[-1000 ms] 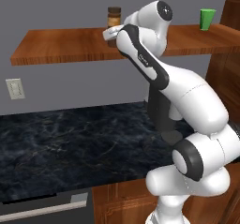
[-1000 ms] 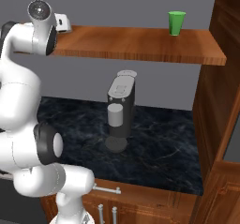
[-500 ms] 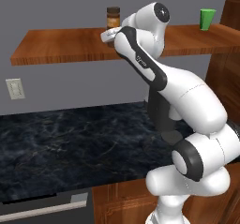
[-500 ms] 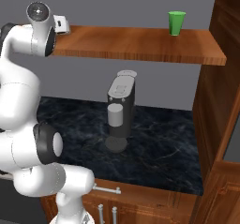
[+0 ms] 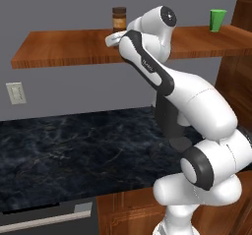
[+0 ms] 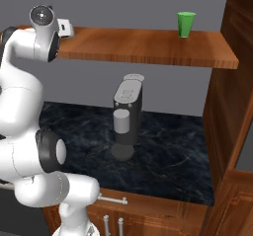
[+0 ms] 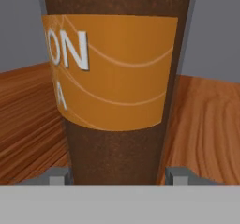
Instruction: Take the cinnamon bottle from the cabinet and place it on the dining table, next to the plate with the cupcake. Then take the chocolate from the dining counter and place it on the cupcake plate.
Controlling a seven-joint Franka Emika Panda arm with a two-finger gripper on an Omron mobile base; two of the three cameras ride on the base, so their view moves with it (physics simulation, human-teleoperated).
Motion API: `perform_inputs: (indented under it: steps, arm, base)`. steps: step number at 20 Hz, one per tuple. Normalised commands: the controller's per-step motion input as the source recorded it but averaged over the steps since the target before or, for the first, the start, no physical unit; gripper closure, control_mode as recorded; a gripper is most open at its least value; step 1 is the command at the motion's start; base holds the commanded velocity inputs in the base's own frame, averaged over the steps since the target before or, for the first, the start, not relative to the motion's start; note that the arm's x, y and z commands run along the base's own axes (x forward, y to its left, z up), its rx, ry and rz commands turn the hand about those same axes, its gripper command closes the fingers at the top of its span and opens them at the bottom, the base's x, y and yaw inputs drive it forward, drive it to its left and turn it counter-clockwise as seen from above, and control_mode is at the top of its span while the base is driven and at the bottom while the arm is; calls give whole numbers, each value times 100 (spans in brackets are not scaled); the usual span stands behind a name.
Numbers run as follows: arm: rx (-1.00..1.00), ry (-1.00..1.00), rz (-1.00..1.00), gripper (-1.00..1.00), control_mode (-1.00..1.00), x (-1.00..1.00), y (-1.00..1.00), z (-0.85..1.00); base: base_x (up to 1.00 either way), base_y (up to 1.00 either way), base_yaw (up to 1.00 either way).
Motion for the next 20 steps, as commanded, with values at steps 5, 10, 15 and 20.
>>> perform_inputs:
  steps: [5, 10, 15, 20]
  arm:
    - [2, 0, 2, 100, -100, 0, 0, 0]
    - [4, 0, 5, 100, -100, -2, 0, 4]
    - [5, 0, 8, 100, -100, -41, -2, 29]
    - [0, 0, 15, 100, -100, -72, -14, 25]
  base:
    - [0, 0, 0]
    - [0, 0, 0]
    - [0, 0, 0]
    - [0, 0, 0]
